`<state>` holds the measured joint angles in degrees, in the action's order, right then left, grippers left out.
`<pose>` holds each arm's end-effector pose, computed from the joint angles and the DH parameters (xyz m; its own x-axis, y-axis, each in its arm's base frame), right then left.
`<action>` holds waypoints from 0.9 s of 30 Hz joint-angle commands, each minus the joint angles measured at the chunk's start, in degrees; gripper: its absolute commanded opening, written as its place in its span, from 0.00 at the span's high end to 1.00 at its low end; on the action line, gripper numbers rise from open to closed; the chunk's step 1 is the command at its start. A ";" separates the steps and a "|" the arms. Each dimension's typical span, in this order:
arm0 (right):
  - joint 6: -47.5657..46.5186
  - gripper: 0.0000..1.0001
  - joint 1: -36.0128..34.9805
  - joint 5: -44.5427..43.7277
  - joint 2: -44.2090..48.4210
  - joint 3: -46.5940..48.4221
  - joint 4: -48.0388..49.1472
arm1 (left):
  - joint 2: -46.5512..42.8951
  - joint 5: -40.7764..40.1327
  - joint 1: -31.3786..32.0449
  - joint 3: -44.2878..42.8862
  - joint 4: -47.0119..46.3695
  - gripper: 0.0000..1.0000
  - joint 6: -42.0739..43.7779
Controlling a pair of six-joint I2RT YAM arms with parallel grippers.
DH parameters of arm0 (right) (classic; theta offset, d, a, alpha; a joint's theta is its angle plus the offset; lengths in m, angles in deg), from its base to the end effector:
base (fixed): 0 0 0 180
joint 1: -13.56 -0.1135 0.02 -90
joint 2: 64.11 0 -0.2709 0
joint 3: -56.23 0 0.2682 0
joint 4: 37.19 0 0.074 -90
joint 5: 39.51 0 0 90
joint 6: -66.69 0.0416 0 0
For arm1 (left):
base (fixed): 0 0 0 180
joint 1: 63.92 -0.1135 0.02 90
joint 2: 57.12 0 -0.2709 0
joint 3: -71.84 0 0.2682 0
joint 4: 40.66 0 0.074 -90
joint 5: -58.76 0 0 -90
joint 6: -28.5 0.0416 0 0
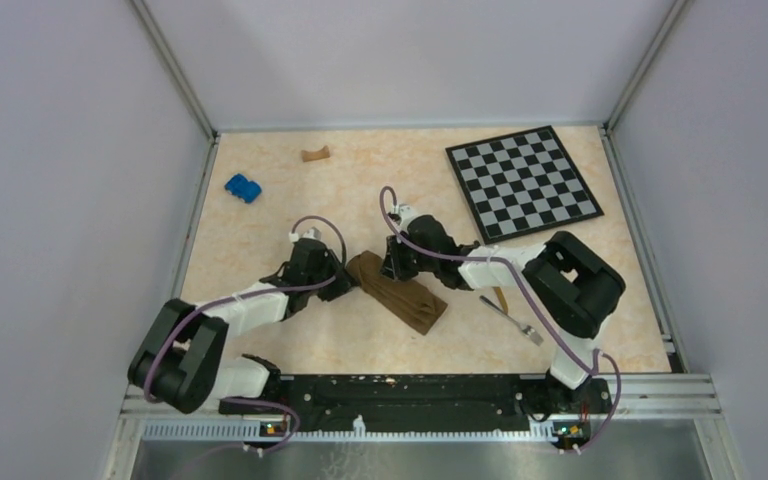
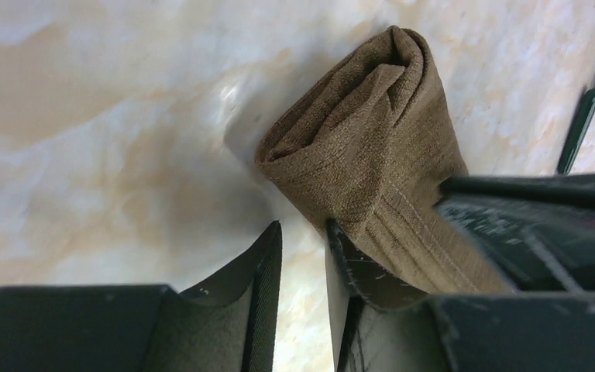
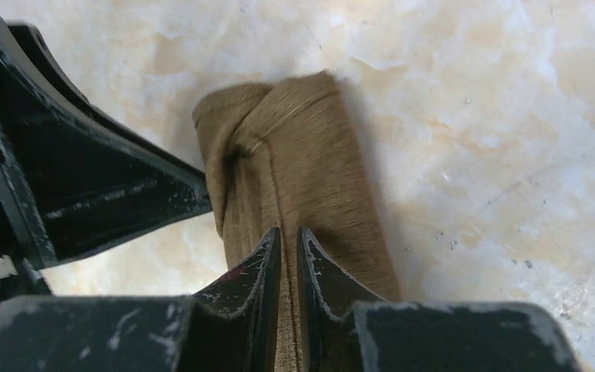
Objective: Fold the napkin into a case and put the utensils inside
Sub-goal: Fold the top corner of the smaller rectangle-folded napkin at the center of the board.
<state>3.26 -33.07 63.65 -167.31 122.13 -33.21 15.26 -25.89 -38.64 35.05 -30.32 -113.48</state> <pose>0.2615 0.2907 0.1518 -0.7124 -0.1199 -0.6914 -0.5812 0.6530 0.4856 0.2121 -0.1045 0.1327 -0.7813 -0.4984 -0.3756 -0.2138 0.7792 -0.5892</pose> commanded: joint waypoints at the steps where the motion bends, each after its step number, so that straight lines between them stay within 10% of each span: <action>1: -1.08 0.87 -4.11 -7.75 -1.61 -1.45 -0.04 | 7.94 0.29 -0.82 -3.16 -4.86 0.68 2.71; 27: 7.58 0.66 -2.00 -14.78 2.16 8.28 -18.70 | 11.23 19.37 -0.85 0.81 -17.34 0.56 -0.68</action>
<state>7.70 -35.22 47.55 -167.25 130.33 -51.81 24.87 -10.99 -40.82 32.82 -42.02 -110.34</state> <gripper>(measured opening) 0.353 0.469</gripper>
